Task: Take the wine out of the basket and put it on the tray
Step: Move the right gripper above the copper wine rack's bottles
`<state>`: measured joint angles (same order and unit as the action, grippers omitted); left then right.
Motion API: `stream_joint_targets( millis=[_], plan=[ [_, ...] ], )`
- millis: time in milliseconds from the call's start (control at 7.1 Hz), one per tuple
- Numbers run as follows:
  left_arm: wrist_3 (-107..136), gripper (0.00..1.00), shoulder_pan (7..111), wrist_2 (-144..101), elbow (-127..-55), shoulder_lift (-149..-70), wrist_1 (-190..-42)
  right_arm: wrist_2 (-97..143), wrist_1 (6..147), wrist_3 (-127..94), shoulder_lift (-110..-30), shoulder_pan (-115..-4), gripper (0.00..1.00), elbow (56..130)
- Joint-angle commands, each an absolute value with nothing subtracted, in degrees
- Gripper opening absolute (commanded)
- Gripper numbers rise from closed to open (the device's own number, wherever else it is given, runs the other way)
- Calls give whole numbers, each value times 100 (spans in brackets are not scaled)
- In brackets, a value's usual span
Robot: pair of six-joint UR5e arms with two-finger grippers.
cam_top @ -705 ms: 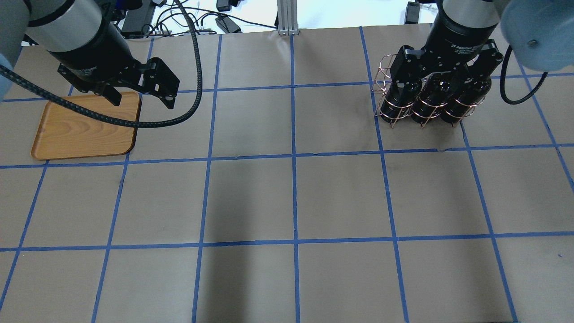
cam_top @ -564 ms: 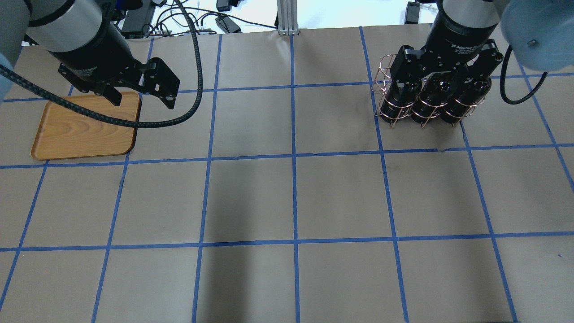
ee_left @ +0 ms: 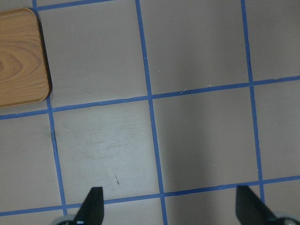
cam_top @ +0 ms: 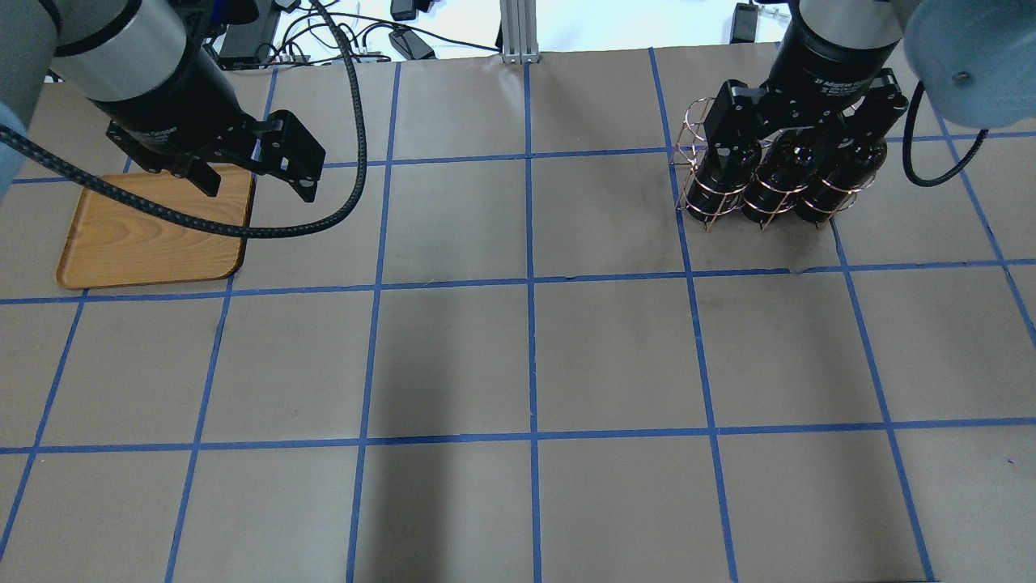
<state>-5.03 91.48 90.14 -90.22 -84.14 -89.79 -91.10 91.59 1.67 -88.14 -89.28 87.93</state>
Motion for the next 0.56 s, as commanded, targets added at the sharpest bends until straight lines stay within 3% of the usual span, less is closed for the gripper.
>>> stream_joint_targets(
  millis=[0,423],
  plan=[
    [-510,100,9141,9009,-9018,-8411,-9009,-9123,9202,193,-8798,-8877,100,8780],
    [-501,100,9149,9017,-9026,-8403,-9009,-9122,9333,193,-8807,-8851,100,8719]
  ],
)
